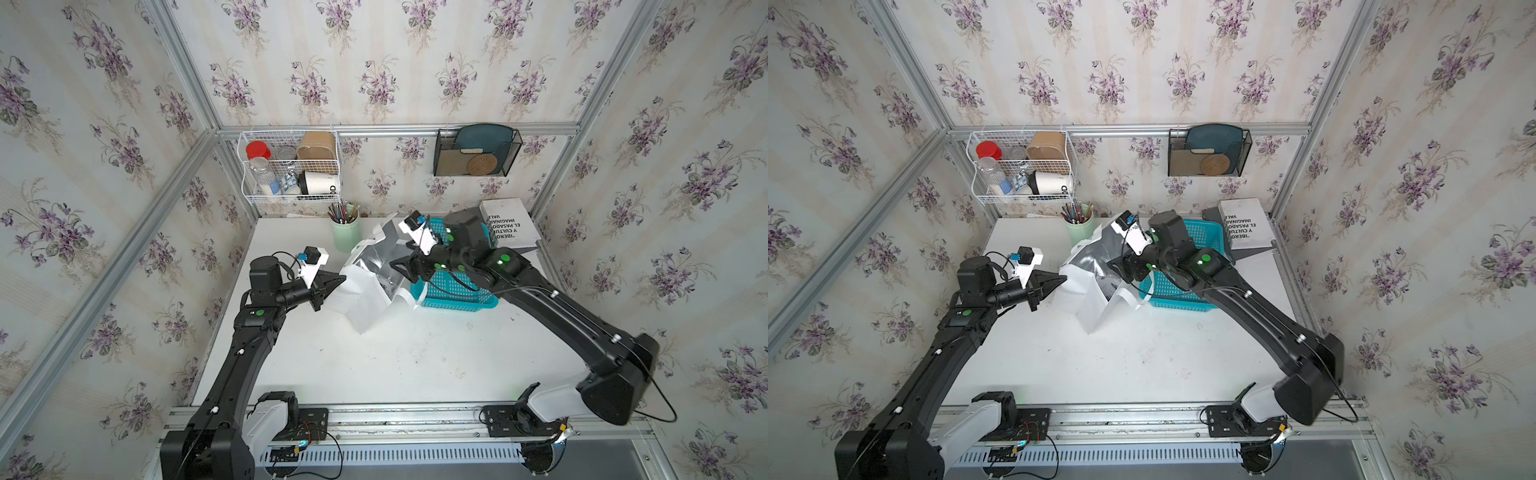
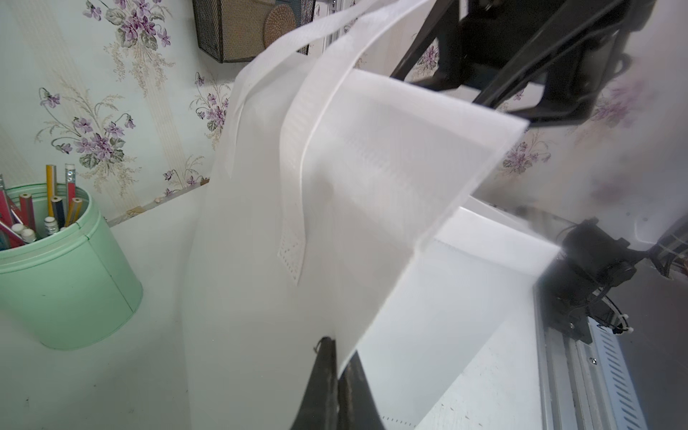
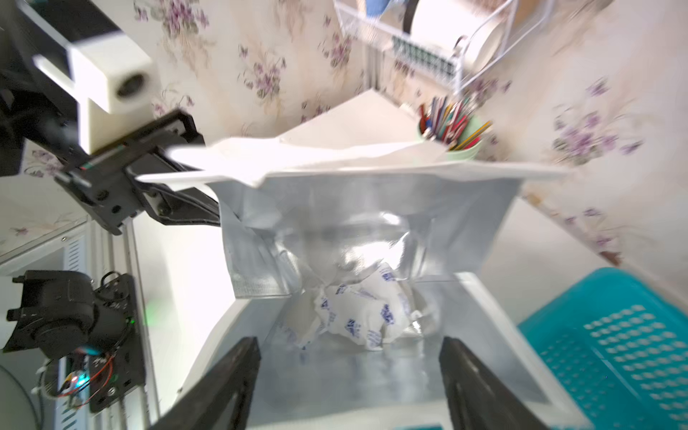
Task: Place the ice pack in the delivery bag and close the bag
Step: Place the ice pack in the delivery bag, then adjust the delivery bag at the center of the board.
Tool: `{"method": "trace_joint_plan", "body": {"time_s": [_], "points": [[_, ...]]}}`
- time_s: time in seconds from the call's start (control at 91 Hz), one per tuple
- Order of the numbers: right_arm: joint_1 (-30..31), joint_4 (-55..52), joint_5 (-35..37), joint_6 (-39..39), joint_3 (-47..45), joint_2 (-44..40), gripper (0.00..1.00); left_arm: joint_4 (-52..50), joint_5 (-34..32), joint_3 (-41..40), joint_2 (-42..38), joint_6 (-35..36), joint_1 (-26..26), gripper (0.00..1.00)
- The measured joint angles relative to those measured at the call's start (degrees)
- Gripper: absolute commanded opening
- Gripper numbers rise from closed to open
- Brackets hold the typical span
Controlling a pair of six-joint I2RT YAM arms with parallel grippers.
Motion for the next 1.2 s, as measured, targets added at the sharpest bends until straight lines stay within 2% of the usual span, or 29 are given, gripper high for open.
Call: {"method": "trace_joint_plan", "body": {"time_s": [0.088,0.143,0.22,0.286,0.374,0.472,0.571,0.692,0.857,0.945,1.055,1.066,1.165,1.198], "points": [[-4.59,12.74,2.40,-0.13,-14.03,-8.04,1.00,-0.94,-0.33,-0.02,0.15,1.42,0.00,0.00],[-9.68,18.53,0.04,-0.42,-21.38,-10.16,1.00,-1.55,-0.68,-0.02,0.15,2.19,0.00,0.00],[-19.78,23.50,-6.08,-0.44,-27.19,-7.87,1.00,-1.77,-0.79,-0.28,0.33,3.04,0.00,0.00],[-25.42,25.16,-12.04,-2.27,-28.48,-3.54,1.00,-1.99,-0.81,-0.55,0.68,3.37,0.00,0.00],[-26.95,25.38,-21.31,-8.41,-26.36,2.64,0.98,-2.08,-0.81,-0.68,1.16,3.78,0.00,0.00],[-26.80,25.44,-29.46,-14.05,-18.88,10.69,0.94,-2.08,-0.79,-0.68,1.51,4.07,0.02,0.00],[-24.41,23.74,-33.83,-18.86,-10.32,17.77,0.93,-2.10,-0.79,-0.68,1.60,4.20,0.07,0.00],[-20.26,19.41,-36.39,-24.79,-1.01,25.51,0.87,-2.38,-0.81,-0.68,1.53,4.39,0.13,0.00],[-18.78,13.90,-38.58,-28.89,-0.13,28.00,0.73,-2.56,-0.92,-0.68,0.98,4.59,0.81,0.00],[-18.60,13.14,-39.95,-30.03,-1.79,27.23,0.61,-2.69,-0.87,-0.68,0.68,4.61,1.29,0.00],[-16.94,12.98,-41.90,-29.88,-2.23,25.99,0.36,-2.69,-0.66,-0.68,1.18,4.61,1.64,0.00],[-16.68,12.98,-42.10,-29.86,-2.21,25.79,0.36,-2.69,-0.63,-0.68,1.22,4.61,1.66,0.00],[-14.95,13.33,-42.58,-29.51,-2.56,23.71,0.11,-2.67,-0.24,-0.48,2.08,4.59,1.99,0.00],[-14.60,13.55,-42.56,-29.16,-3.19,22.73,0.06,-2.69,-0.20,-0.31,2.34,4.59,2.14,0.00]]}}
